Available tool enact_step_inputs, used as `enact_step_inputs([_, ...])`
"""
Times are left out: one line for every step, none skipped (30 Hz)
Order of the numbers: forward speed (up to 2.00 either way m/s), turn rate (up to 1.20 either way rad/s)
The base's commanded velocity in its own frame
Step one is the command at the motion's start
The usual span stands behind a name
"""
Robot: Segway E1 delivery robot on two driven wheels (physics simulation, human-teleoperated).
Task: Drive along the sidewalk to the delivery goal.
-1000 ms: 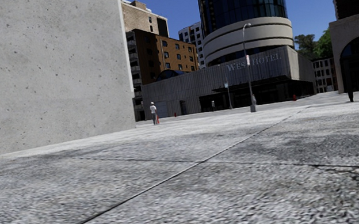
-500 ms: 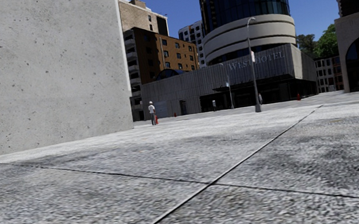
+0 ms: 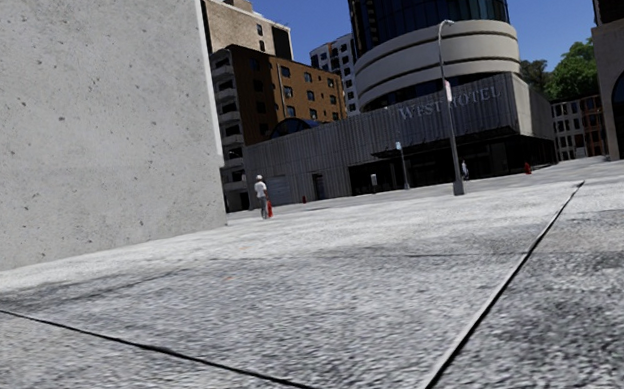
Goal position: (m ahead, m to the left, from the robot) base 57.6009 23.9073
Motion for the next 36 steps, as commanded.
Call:
enact_step_inputs([2.0,0.0])
enact_step_inputs([2.0,0.0])
enact_step_inputs([2.0,0.0])
enact_step_inputs([2.0,0.0])
enact_step_inputs([2.0,0.0])
enact_step_inputs([2.0,0.0])
enact_step_inputs([2.0,0.0])
enact_step_inputs([2.0,0.0])
enact_step_inputs([2.0,0.0])
enact_step_inputs([2.0,0.0])
enact_step_inputs([2.0,0.0])
enact_step_inputs([2.0,0.0])
enact_step_inputs([2.0,0.0])
enact_step_inputs([2.0,0.0])
enact_step_inputs([2.0,0.0])
enact_step_inputs([2.0,0.0])
enact_step_inputs([2.0,0.0])
enact_step_inputs([2.0,0.0])
enact_step_inputs([2.0,0.0])
enact_step_inputs([2.0,0.0])
enact_step_inputs([2.0,0.0])
enact_step_inputs([2.0,0.0])
enact_step_inputs([2.0,0.0])
enact_step_inputs([2.0,0.0])
enact_step_inputs([2.0,0.0])
enact_step_inputs([2.0,0.0])
enact_step_inputs([2.0,0.0])
enact_step_inputs([2.0,0.0])
enact_step_inputs([2.0,0.0])
enact_step_inputs([2.0,0.0])
enact_step_inputs([2.0,0.0])
enact_step_inputs([2.0,0.0])
enact_step_inputs([2.0,0.0])
enact_step_inputs([2.0,0.0])
enact_step_inputs([2.0,0.0])
enact_step_inputs([2.0,0.0])
